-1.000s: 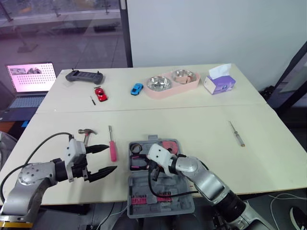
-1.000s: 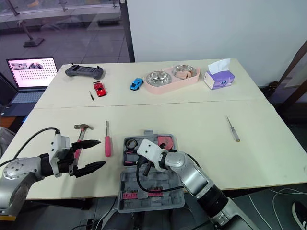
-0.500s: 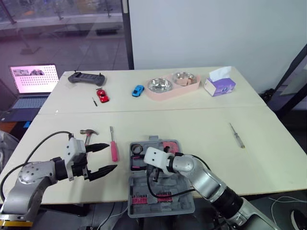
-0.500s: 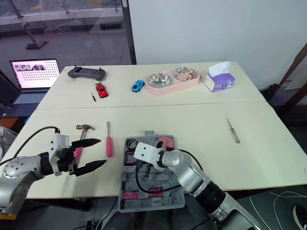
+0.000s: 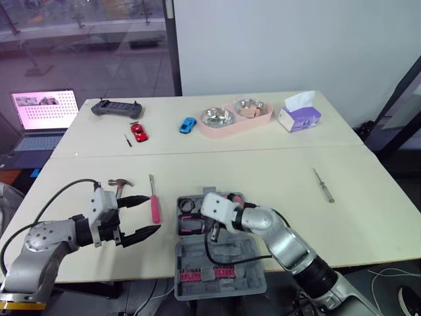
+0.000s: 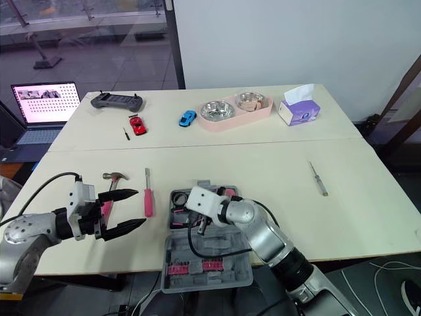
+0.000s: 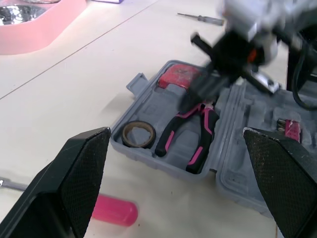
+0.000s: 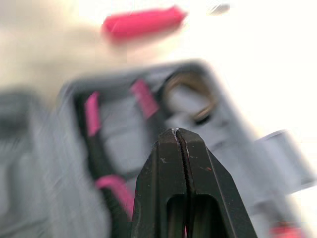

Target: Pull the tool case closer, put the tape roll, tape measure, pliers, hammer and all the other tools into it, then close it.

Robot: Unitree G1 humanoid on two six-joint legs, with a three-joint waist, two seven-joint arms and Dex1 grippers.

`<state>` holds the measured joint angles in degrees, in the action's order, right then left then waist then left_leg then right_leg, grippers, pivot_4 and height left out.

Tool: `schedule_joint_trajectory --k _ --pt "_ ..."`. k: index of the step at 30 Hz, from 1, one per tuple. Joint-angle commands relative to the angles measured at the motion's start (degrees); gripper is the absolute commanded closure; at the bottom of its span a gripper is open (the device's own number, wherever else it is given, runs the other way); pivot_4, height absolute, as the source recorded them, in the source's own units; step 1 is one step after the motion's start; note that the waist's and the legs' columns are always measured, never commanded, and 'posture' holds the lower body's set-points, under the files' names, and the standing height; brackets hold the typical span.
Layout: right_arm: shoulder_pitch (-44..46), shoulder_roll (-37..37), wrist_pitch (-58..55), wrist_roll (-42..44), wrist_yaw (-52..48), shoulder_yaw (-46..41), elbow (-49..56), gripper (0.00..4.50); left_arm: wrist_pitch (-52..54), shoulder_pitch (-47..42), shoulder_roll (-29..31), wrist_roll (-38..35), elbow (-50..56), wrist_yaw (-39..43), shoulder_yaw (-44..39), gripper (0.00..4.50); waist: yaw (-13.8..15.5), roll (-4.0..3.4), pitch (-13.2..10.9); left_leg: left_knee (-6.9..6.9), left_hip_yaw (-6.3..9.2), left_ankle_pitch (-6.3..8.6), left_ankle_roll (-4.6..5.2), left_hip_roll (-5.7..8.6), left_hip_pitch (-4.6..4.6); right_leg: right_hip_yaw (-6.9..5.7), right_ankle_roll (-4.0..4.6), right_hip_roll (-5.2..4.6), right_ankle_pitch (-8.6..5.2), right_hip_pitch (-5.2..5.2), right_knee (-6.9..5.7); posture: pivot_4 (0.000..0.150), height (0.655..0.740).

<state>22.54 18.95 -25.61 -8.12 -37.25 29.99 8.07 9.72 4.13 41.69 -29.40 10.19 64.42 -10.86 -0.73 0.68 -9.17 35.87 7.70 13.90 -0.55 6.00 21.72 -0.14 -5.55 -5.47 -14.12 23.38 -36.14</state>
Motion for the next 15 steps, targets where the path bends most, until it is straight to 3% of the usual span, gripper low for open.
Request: schedule_joint_trajectory --k 1,15 --pt "2.25 -0.69 -2.07 -0.14 -0.45 -1.06 1.04 4.46 -0.59 -0.38 -0.08 -0.40 0.75 -0.42 -1.08 0.00 0.04 0.00 0.00 -0.03 0.00 0.00 0.00 0.00 0.00 0.00 0.00 0.00 0.00 0.02 0.00 0.150 0.7400" --pt "2.00 0.40 -5.70 -3.02 -4.38 3.89 -1.75 4.46 -0.48 0.51 -0.63 -0.06 1.64 -1.83 -0.97 0.00 0.00 -0.02 -0.02 -0.20 -0.01 0.00 0.00 0.01 0.03 0.01 0.01 -0.02 0.00 0.09 0.04 0.150 0.7400"
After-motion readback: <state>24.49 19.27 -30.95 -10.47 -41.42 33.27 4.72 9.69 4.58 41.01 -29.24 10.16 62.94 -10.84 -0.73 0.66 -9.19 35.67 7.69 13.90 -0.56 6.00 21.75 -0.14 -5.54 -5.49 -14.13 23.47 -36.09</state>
